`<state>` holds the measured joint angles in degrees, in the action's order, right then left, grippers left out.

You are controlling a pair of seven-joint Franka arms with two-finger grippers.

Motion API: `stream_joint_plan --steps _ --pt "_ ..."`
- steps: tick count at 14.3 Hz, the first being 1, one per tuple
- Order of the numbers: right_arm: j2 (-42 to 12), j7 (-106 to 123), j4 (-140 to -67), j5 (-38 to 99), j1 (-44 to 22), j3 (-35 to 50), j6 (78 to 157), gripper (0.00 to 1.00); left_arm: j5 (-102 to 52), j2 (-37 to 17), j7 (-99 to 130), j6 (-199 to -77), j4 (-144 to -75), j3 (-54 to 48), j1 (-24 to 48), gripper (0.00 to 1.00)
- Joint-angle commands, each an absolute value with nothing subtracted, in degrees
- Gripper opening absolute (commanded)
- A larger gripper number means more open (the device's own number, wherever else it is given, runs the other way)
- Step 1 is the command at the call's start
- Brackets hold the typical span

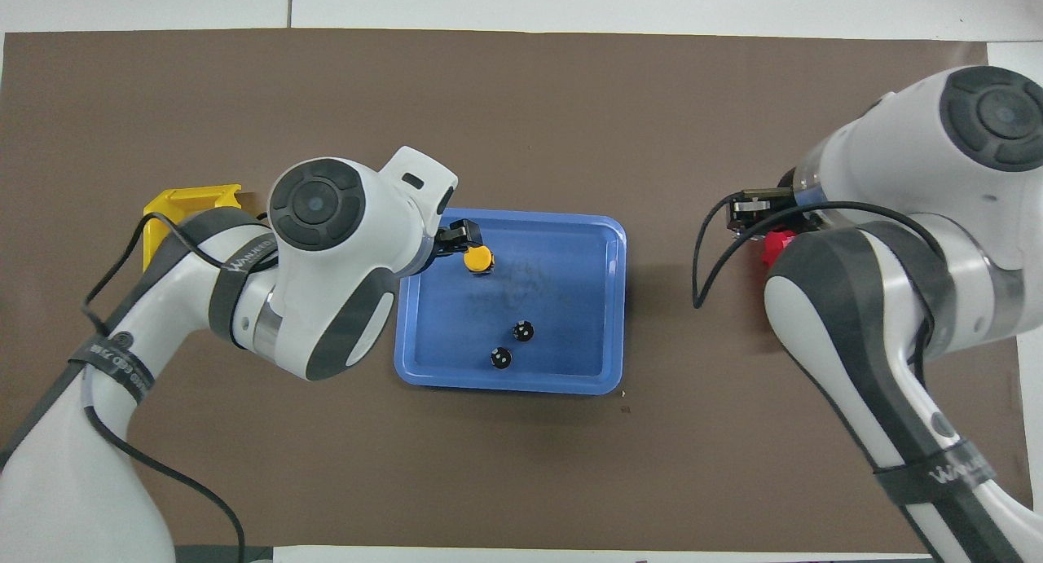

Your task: Sort red and yellow buttons by color

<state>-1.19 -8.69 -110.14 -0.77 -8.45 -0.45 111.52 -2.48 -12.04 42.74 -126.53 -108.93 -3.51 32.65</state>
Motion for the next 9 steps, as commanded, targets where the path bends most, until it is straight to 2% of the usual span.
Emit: stream_joint_plan --steps 1,4,5,7,8,9 --pt "2.45 0.23 -118.02 0.26 -3.36 0.35 115.83 0.2 -2.55 -15.36 46.39 -129.19 -106.8 -2.29 35.67 1.0" --pt "3.42 4.74 -121.63 0.26 0.35 0.35 119.51 0.2 0.25 -18.89 49.21 -129.37 -104.85 -2.28 37.09 0.98" --pt "3.95 5.36 -123.82 0.26 0.61 0.35 122.05 0.2 1.22 -18.9 50.18 -129.37 -105.03 -2.29 37.0 0.89" --pt "5.27 8.42 -129.7 0.35 2.98 0.44 129.69 0.2 1.23 -18.98 50.53 -129.29 -105.12 -2.29 37.0 0.83" --pt "5.19 8.7 -130.68 0.44 3.08 0.44 131.47 0.2 1.32 -18.98 51.41 -129.29 -105.03 -2.29 37.0 0.74" --pt "4.66 8.79 -131.22 0.44 3.16 0.35 132.09 0.2 1.32 -19.07 52.55 -129.2 -105.03 -2.29 37.0 0.31"
